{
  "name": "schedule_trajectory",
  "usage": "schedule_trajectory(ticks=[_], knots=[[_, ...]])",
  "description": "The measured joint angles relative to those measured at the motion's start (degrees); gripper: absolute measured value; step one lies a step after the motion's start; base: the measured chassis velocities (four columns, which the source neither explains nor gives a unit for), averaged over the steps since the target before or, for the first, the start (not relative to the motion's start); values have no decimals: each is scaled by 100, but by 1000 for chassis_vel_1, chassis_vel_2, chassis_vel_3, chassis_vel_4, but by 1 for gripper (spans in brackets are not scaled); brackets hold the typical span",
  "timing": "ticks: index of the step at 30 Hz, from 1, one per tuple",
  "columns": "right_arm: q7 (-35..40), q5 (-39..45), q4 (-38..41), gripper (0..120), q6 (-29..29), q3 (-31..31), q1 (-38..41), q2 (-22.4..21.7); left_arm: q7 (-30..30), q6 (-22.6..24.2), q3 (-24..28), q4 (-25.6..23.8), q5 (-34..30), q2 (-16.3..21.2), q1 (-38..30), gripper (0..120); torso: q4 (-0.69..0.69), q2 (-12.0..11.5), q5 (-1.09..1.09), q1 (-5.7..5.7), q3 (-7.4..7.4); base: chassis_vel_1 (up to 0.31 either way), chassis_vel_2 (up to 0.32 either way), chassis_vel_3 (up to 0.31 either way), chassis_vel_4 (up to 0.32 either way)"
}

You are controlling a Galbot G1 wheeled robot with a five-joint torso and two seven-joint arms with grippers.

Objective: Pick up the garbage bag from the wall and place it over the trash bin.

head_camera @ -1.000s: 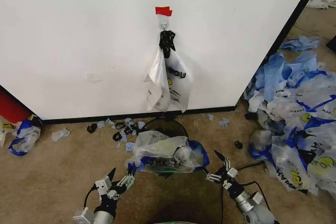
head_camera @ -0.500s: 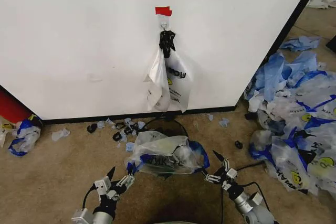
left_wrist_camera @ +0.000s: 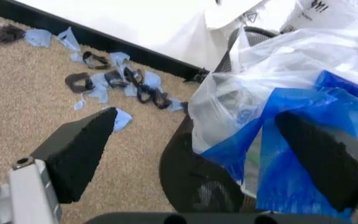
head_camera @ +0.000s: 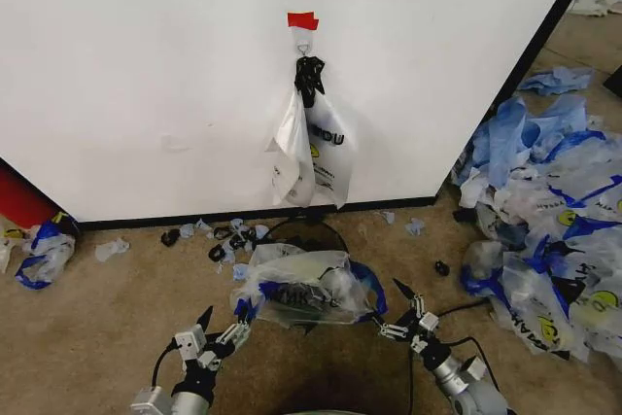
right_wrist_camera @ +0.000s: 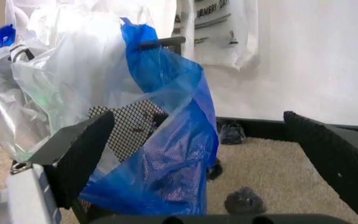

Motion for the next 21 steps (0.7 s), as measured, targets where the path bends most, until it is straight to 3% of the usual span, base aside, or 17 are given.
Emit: schedule_trajectory(ticks=[21], knots=[[0,-6,12,100,0,-49,64,-10,-117,128,-305,-495,-102,559,372,100,0,0,0,0,0,0,0,0,0]])
